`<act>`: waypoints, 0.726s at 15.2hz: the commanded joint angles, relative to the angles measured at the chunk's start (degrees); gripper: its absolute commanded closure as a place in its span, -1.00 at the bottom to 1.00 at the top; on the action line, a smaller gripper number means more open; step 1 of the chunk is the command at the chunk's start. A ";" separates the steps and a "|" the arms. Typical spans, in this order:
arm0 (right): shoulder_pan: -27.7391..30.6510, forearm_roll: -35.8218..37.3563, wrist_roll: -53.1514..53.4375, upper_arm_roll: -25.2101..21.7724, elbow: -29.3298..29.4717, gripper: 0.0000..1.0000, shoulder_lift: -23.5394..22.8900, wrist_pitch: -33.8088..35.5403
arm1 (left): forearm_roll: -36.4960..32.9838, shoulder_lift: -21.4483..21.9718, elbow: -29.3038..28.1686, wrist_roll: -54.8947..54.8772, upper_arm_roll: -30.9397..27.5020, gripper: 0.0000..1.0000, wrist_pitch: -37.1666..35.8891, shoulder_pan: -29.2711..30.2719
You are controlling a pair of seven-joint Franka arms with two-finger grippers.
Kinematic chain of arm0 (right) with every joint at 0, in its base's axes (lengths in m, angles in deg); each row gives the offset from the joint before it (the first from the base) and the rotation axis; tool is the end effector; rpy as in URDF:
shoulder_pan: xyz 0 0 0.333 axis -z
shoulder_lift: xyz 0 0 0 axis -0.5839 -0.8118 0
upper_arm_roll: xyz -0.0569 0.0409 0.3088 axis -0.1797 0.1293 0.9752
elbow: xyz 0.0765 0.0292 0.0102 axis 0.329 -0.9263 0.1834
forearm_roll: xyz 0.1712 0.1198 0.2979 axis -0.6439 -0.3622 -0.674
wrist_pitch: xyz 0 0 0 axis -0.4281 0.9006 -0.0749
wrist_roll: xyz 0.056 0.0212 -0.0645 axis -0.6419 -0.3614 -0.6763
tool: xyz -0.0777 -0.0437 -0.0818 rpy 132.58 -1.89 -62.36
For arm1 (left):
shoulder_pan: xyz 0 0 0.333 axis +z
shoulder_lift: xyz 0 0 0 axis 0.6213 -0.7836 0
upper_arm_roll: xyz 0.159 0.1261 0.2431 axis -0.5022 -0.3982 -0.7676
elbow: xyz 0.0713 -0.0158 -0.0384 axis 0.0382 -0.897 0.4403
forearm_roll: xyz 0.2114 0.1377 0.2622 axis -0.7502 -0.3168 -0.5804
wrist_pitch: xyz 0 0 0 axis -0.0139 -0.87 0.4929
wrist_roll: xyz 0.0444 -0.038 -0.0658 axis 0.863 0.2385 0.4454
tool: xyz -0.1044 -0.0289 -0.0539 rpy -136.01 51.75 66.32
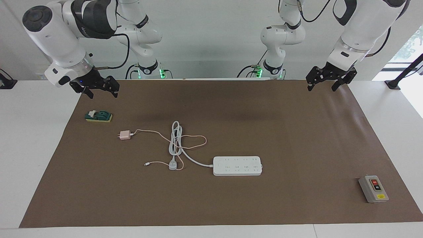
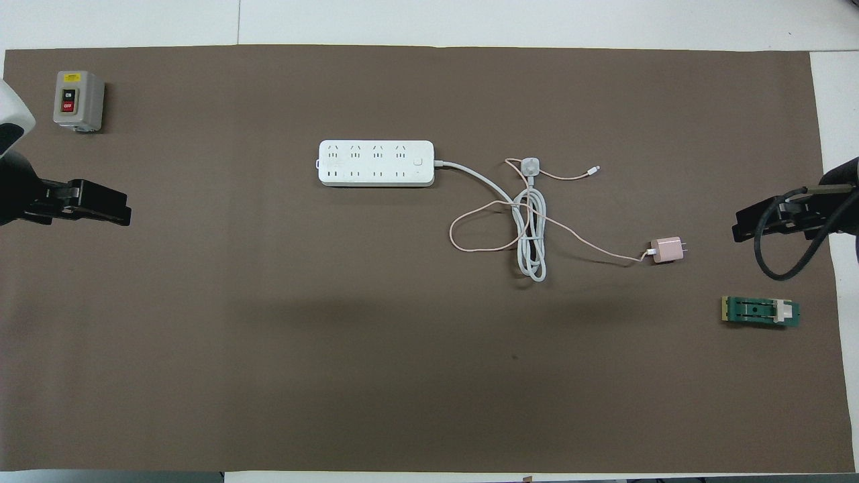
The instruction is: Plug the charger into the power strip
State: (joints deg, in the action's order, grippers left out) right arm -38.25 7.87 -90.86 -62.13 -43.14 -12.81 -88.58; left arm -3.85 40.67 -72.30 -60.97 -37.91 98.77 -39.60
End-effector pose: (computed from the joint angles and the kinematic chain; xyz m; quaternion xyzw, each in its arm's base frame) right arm 0.5130 -0.0314 0.5551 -0.9973 -0.0038 0.0723 0.0108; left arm 0.5118 -0.0617 0.6091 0.9986 -0.0484 -0.0200 0.0038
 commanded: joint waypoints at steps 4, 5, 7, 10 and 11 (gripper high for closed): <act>0.07 0.42 0.96 0.11 0.86 -1.00 -0.24 0.95 | -0.31 -0.72 1.39 0.01 -0.13 -1.00 -1.14 -0.39; 0.07 0.42 0.96 0.11 0.60 -1.00 -0.15 0.86 | -0.23 -0.81 1.39 0.01 -0.13 -1.00 -1.06 -0.31; 0.07 0.59 1.22 0.46 0.16 -1.00 0.20 0.86 | -0.23 -0.81 1.39 -0.08 -0.13 -1.00 -0.88 -0.13; 0.50 0.95 1.14 0.20 0.07 -1.00 0.29 0.95 | -0.49 -0.72 1.92 0.01 -0.48 -1.00 -1.40 -0.31; 0.94 0.77 1.05 -0.15 0.42 -1.00 0.20 0.43 | -0.58 -1.07 3.31 0.10 -0.31 -1.00 -1.50 0.30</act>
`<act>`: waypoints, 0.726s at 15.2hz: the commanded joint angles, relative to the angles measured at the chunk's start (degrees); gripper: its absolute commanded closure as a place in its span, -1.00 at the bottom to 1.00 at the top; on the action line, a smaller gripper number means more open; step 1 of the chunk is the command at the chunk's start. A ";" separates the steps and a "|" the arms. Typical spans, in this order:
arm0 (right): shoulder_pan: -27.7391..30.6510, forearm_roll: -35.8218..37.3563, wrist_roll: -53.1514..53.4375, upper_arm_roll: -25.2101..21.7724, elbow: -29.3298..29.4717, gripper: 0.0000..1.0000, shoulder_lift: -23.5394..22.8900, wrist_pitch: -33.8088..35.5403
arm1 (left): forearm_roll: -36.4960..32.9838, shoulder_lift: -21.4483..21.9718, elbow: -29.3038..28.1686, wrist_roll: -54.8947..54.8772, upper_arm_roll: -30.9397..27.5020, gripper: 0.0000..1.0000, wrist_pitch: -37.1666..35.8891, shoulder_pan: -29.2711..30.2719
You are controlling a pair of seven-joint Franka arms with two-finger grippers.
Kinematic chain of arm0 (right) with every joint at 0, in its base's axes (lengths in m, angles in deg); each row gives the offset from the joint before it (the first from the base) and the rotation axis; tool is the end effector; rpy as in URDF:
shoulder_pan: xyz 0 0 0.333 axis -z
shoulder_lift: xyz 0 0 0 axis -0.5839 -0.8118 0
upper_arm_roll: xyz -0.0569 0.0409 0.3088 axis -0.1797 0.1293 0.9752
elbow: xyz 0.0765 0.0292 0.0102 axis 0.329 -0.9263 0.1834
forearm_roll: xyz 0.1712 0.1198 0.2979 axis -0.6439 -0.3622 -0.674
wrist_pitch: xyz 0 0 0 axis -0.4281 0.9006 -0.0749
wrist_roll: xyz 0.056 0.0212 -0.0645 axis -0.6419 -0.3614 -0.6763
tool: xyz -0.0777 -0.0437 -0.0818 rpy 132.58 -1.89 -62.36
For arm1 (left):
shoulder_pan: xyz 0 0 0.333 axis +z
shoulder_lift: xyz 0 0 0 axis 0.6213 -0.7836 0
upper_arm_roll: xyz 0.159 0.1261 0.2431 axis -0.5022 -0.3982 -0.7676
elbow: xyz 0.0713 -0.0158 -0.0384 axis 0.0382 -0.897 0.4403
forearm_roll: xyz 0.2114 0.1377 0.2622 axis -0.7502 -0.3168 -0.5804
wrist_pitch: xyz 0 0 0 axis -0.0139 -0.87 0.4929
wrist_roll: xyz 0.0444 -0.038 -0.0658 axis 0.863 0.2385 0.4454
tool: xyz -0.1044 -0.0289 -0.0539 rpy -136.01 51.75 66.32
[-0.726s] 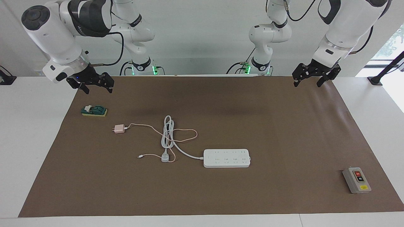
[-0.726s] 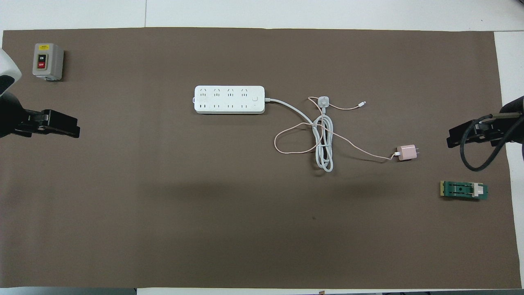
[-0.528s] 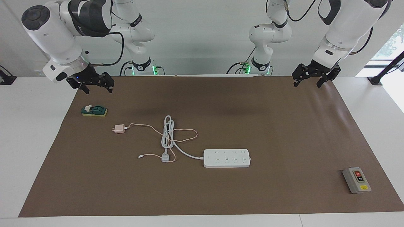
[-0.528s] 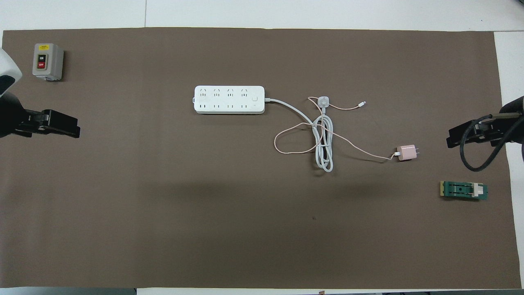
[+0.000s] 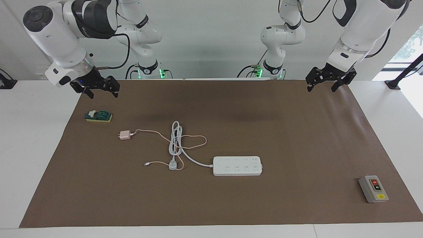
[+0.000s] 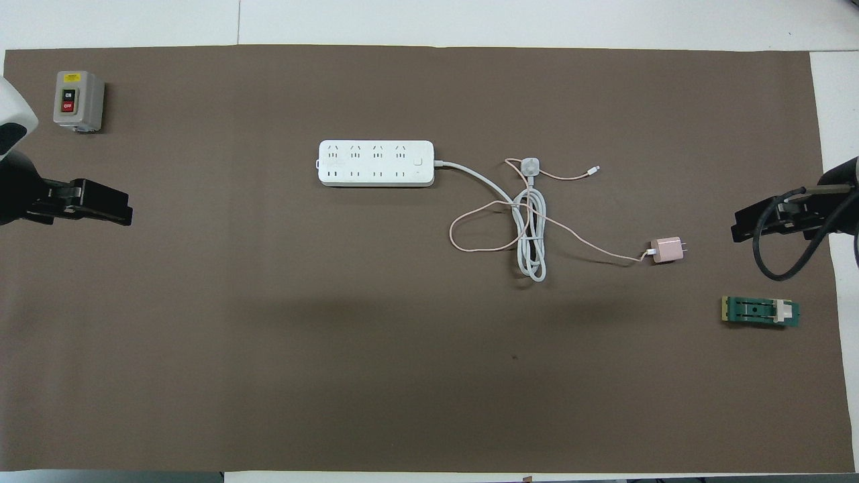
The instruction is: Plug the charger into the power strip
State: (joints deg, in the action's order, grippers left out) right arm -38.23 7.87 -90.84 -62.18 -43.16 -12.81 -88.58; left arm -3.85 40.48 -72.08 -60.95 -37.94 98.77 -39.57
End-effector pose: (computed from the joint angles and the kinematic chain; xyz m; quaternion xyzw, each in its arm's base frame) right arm 0.5130 -0.0320 0.5549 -0.9973 -0.0030 0.0725 0.0109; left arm 0.5130 -0.0612 0.6090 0.9987 -0.0478 -0.0197 0.0039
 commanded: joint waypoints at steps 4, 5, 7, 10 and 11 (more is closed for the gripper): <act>1.10 0.86 0.86 0.16 0.43 -1.00 0.20 0.16 | -0.75 -0.88 4.08 -0.18 -0.45 -1.00 -1.42 0.46; 1.01 0.77 0.95 0.16 0.43 -1.00 0.11 -0.10 | -0.84 -1.06 4.08 -0.01 -0.36 -1.00 -1.33 0.37; 1.01 0.16 1.03 -0.01 -0.18 -1.00 0.29 -2.81 | -0.84 -1.15 3.90 0.35 -0.36 -1.00 -1.41 0.29; 1.27 -0.46 5.31 -0.01 -1.32 -1.00 0.90 -3.18 | -0.84 -1.15 3.73 0.00 -0.36 -1.00 -2.03 0.55; 1.19 -1.33 10.65 -0.01 -1.58 -1.00 1.16 -3.27 | -0.84 -1.15 4.07 -0.35 -0.53 -1.00 -2.90 0.64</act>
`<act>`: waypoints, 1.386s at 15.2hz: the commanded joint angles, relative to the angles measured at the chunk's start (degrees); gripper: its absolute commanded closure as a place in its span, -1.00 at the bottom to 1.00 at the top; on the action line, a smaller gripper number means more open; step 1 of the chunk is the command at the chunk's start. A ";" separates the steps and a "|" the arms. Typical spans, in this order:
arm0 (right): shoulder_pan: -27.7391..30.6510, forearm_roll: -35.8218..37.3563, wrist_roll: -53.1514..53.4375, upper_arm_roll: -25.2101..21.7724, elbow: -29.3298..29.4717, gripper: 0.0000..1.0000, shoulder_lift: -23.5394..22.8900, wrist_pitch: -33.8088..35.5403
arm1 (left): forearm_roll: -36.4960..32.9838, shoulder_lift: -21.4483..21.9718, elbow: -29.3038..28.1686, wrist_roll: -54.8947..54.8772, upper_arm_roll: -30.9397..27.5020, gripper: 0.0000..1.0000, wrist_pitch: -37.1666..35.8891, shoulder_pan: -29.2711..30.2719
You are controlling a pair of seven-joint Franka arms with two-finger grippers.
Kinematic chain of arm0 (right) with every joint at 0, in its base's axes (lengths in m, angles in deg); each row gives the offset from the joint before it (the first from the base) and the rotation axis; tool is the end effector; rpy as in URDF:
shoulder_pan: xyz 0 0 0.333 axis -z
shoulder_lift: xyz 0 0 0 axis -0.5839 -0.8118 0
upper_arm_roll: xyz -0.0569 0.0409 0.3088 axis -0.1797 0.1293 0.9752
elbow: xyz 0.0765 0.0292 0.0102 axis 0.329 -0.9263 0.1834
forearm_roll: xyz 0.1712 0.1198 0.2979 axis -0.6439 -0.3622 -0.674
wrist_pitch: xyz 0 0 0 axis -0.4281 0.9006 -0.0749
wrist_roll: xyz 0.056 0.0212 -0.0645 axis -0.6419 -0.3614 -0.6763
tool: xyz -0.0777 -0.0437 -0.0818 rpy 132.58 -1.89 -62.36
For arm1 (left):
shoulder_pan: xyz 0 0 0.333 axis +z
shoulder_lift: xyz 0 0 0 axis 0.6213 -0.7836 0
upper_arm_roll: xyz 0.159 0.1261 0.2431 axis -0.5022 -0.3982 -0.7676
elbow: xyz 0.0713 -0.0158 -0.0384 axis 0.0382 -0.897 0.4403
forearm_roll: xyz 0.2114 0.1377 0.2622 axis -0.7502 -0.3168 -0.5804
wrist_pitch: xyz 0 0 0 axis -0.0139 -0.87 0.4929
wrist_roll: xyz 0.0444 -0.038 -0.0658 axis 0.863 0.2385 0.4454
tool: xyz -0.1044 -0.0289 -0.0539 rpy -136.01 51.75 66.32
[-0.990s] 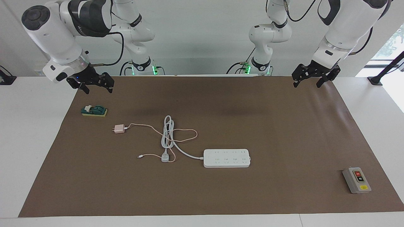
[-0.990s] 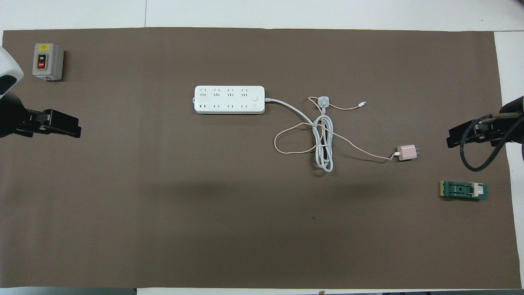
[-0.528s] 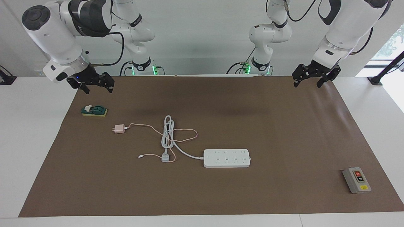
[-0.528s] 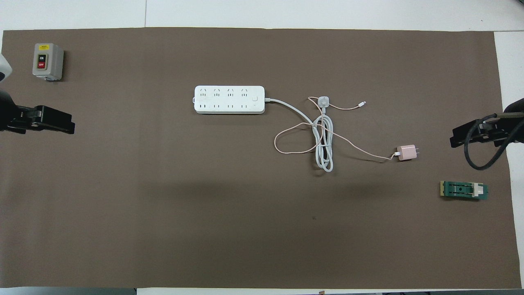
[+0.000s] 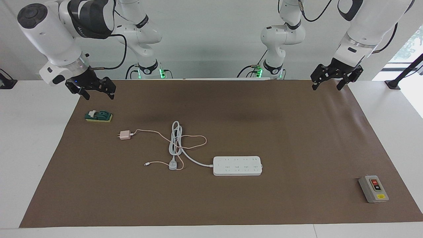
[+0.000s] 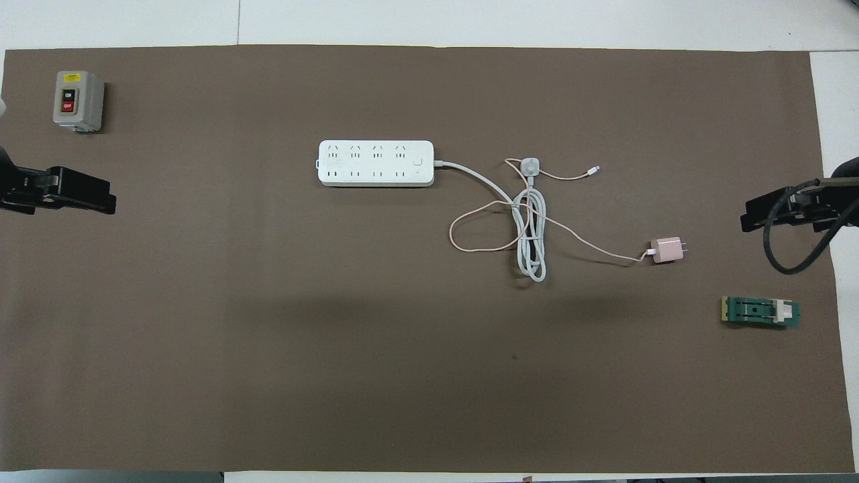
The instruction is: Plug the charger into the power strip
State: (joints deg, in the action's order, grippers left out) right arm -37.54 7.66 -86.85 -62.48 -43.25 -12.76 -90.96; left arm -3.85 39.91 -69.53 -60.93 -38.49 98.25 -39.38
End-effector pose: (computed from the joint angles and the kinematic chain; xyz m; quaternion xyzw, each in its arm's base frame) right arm 0.5175 -0.0409 0.5577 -0.9978 0.0406 0.0523 0.0100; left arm 0.5169 -0.0547 0.6226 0.9991 -0.0413 -0.0070 0.0053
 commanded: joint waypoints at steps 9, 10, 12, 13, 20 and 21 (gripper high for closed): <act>1.55 -7.71 50.09 0.38 -3.87 -1.00 0.32 -1.58 | 1.78 -3.83 2.66 -0.81 0.55 -1.00 -3.26 0.53; 1.47 -7.72 52.56 0.38 -3.87 -1.00 -0.20 -1.93 | 2.67 -4.09 4.06 -0.55 0.72 -1.00 -3.26 0.44; 1.55 -7.98 58.36 0.38 -4.22 -1.00 -1.78 -4.04 | 10.36 -4.36 4.60 0.41 1.16 -1.00 -3.18 0.35; 1.64 -8.16 60.47 0.38 -4.14 -1.00 -2.75 -4.57 | 16.07 -4.45 4.60 1.02 0.99 -1.00 -3.35 0.79; 7.69 -16.77 62.79 0.29 -7.20 -1.00 -5.83 -7.47 | 46.49 -9.98 -0.47 -0.98 1.16 -1.00 1.02 1.14; 10.75 -18.16 61.91 0.29 -8.95 -1.00 -6.01 -8.95 | 49.23 -9.98 -2.93 -3.95 1.16 -1.00 3.39 1.06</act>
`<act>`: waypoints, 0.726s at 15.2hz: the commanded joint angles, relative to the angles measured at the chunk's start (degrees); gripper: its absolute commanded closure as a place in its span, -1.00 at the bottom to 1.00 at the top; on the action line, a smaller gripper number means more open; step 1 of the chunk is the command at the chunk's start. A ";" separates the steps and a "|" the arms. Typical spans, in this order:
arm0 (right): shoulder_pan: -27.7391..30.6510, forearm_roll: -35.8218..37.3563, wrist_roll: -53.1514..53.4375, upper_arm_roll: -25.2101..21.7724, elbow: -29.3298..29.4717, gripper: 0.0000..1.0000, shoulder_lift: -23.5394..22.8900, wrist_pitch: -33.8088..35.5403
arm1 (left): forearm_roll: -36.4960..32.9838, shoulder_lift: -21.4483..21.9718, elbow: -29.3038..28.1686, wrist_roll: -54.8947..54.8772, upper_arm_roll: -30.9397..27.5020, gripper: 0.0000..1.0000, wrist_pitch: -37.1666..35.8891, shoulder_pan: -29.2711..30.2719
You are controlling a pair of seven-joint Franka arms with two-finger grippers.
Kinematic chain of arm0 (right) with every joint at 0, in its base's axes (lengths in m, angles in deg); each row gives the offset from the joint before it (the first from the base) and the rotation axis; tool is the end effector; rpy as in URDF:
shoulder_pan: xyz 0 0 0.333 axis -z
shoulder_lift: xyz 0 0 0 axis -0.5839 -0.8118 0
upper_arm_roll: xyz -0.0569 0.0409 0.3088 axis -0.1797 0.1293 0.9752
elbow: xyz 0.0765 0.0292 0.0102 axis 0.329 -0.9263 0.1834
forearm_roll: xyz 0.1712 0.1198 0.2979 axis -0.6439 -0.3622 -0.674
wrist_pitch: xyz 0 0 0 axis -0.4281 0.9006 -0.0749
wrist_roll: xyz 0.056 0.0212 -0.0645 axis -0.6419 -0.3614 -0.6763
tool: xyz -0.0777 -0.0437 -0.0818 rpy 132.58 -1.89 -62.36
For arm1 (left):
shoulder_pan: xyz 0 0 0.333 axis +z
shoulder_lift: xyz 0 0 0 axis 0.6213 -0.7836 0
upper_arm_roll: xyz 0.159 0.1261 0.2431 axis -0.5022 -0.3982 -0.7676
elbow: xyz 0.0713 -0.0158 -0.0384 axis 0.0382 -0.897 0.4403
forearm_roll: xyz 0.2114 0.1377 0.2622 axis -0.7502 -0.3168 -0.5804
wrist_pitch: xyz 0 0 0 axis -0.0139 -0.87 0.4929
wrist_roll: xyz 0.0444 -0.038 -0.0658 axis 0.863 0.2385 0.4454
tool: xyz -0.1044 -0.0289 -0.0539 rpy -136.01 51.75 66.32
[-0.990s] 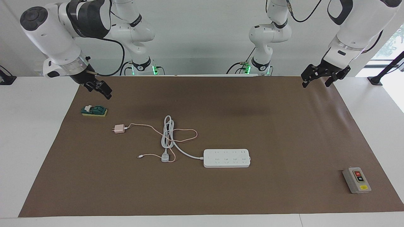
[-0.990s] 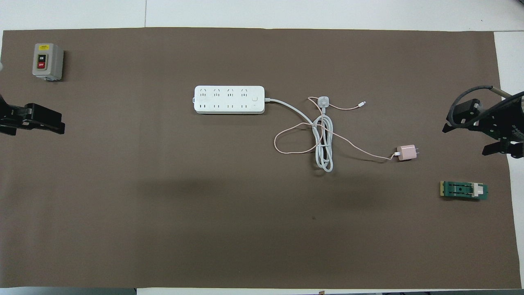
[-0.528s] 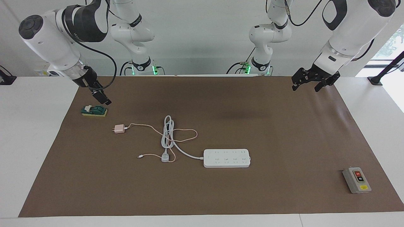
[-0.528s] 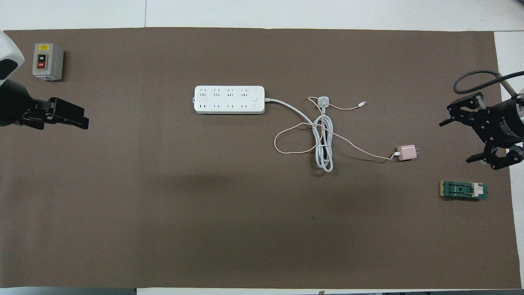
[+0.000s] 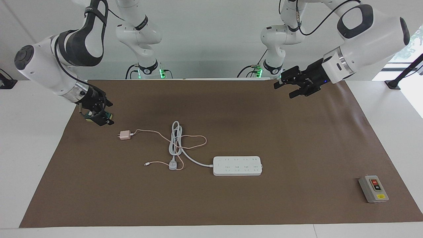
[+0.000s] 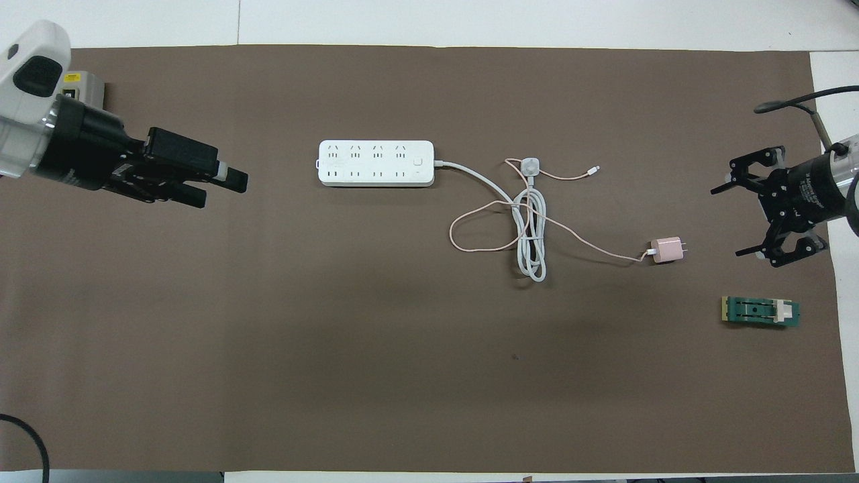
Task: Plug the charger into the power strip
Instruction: 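Move the left gripper toward the power strip while the right gripper approaches the charger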
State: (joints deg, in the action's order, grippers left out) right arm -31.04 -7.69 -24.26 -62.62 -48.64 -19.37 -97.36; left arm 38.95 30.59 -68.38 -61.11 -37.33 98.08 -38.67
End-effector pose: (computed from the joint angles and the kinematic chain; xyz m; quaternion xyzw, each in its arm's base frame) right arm 0.5389 -0.0751 0.4674 -0.7684 0.6184 0.1466 0.0750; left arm 0.5525 -0.1431 0.5792 0.9223 -0.0329 -0.0971 0.3726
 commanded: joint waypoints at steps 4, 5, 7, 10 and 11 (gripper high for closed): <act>6.48 -6.78 -5.51 0.43 -7.36 -1.00 0.17 -4.85 | 16.90 -1.80 -12.88 -16.25 0.00 -1.00 10.34 -0.09; 6.56 -7.56 -5.60 0.43 -7.36 -1.00 -0.53 -5.03 | 19.44 -2.07 -15.51 -19.76 0.09 -1.00 11.66 -0.18; 6.65 -10.20 -7.26 0.35 -7.71 -1.00 -1.06 -5.38 | 24.20 -1.90 -20.96 -26.53 0.00 -1.00 12.20 -0.18; 7.27 -13.18 -12.87 0.35 -9.99 -1.00 -2.81 -4.94 | 28.69 -1.46 -30.28 -37.78 0.00 -1.00 13.79 0.52; 7.53 -13.28 -14.64 0.43 -10.00 -1.00 -3.87 -5.03 | 28.87 -1.20 -31.95 -38.16 0.00 -1.00 13.79 0.87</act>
State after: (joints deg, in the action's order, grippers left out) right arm -24.62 -18.84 -34.22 -62.52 -57.33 -21.60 -101.62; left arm 65.34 27.02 -94.49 -95.19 -37.38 110.54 -38.62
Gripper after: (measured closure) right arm 0.000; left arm 0.000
